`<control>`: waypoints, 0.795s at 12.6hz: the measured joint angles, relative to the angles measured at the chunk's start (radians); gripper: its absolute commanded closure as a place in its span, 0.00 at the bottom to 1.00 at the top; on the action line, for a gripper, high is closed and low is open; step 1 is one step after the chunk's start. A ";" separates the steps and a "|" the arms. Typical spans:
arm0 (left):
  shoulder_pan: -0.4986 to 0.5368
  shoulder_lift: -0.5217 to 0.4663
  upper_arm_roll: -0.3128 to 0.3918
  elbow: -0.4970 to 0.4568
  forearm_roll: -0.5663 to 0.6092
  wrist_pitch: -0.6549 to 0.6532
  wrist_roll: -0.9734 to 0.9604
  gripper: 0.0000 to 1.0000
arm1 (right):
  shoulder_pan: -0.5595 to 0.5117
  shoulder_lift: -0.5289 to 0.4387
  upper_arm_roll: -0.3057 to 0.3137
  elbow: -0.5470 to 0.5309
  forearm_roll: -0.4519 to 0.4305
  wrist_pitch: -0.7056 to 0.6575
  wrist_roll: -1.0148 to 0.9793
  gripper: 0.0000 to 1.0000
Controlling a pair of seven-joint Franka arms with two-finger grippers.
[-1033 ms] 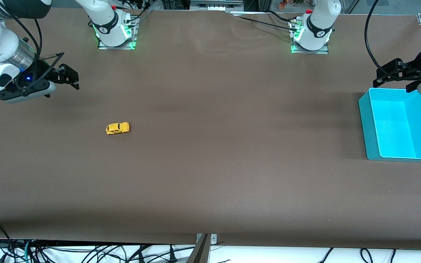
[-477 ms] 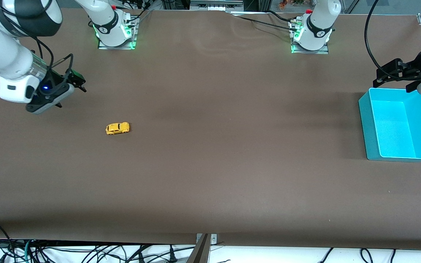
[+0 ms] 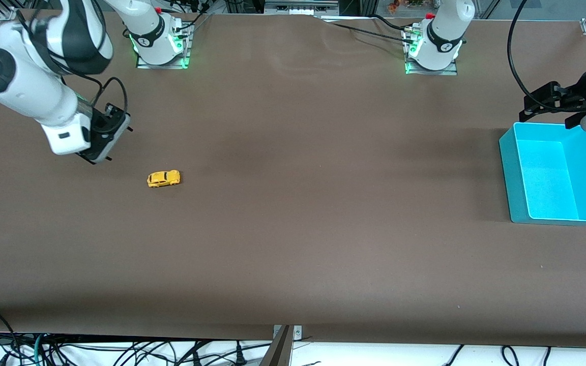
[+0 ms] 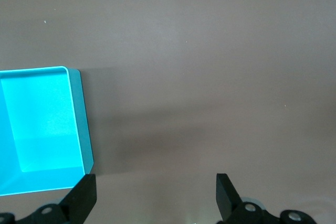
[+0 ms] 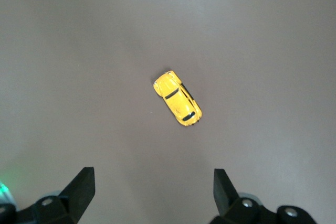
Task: Wind and store yellow beetle car
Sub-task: 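Move the right gripper over the yellow beetle car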
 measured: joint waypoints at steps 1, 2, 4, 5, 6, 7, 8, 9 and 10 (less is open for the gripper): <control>0.000 0.000 0.000 0.000 0.000 0.000 0.000 0.00 | 0.000 0.023 0.000 -0.013 0.000 0.036 -0.056 0.00; 0.000 0.001 0.000 0.000 0.000 0.000 0.000 0.00 | 0.000 0.051 0.000 -0.020 -0.002 0.072 -0.106 0.00; 0.000 0.003 0.000 0.000 0.000 0.000 0.000 0.00 | 0.000 0.116 0.000 -0.048 -0.005 0.182 -0.207 0.00; 0.000 0.003 0.000 0.000 0.000 0.000 0.000 0.00 | 0.000 0.150 0.000 -0.072 -0.005 0.255 -0.257 0.00; 0.000 0.004 0.000 0.000 0.000 0.000 0.000 0.00 | 0.000 0.184 0.000 -0.099 -0.005 0.329 -0.300 0.00; 0.000 0.005 0.000 0.000 0.000 0.001 0.000 0.00 | 0.000 0.215 0.000 -0.121 -0.006 0.391 -0.332 0.00; 0.000 0.006 0.000 0.000 0.000 0.001 0.000 0.00 | 0.000 0.243 0.000 -0.133 -0.006 0.437 -0.357 0.00; 0.000 0.007 0.000 0.000 0.000 0.001 0.000 0.00 | 0.000 0.267 0.000 -0.138 -0.006 0.470 -0.377 0.00; 0.000 0.007 0.000 0.000 0.000 0.002 0.000 0.00 | 0.000 0.285 0.000 -0.139 -0.006 0.496 -0.386 0.02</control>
